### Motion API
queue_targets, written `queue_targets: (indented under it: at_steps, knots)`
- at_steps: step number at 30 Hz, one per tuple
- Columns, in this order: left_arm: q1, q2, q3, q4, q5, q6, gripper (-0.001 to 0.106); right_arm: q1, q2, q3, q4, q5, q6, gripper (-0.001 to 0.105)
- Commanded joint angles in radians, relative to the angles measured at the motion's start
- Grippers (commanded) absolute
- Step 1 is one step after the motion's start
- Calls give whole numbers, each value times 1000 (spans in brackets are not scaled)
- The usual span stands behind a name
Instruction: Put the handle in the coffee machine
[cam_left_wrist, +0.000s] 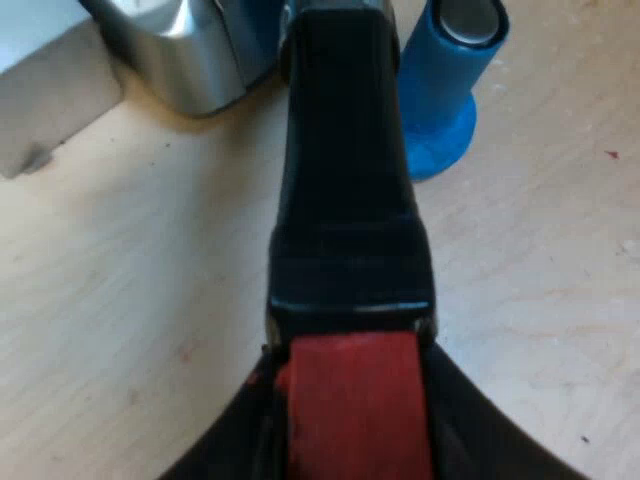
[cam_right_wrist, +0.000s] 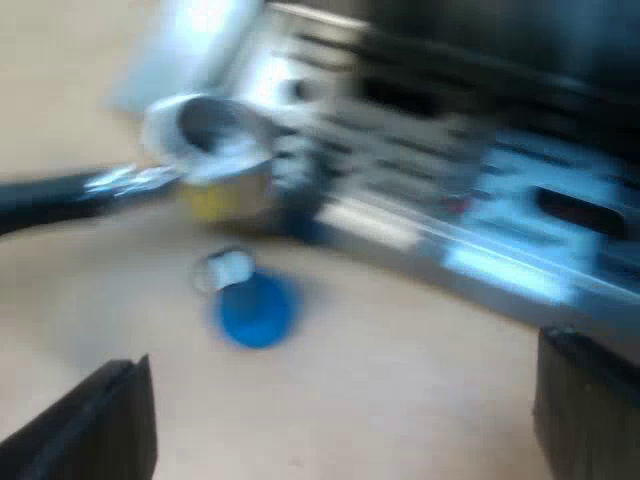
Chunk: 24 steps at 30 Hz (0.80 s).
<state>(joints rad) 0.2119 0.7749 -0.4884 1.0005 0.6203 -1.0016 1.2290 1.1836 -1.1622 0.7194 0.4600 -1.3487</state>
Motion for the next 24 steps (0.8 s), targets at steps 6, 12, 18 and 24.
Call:
queue_targets:
  at_steps: [6, 12, 18, 24]
  knots:
    - [17, -9, -81, 20, 118, 61, 0, 116, 6, 18, -166, 153, -2, 78]
    - [16, 22, -81, -10, 164, 68, 0, 142, 50, 54, -278, 225, 4, 78]
    - [16, 62, -81, -10, 185, 168, 0, 148, 115, 86, -418, 284, 4, 78]
    - [16, 138, -81, -63, 194, 199, 0, 148, 177, 87, -522, 359, 0, 78]
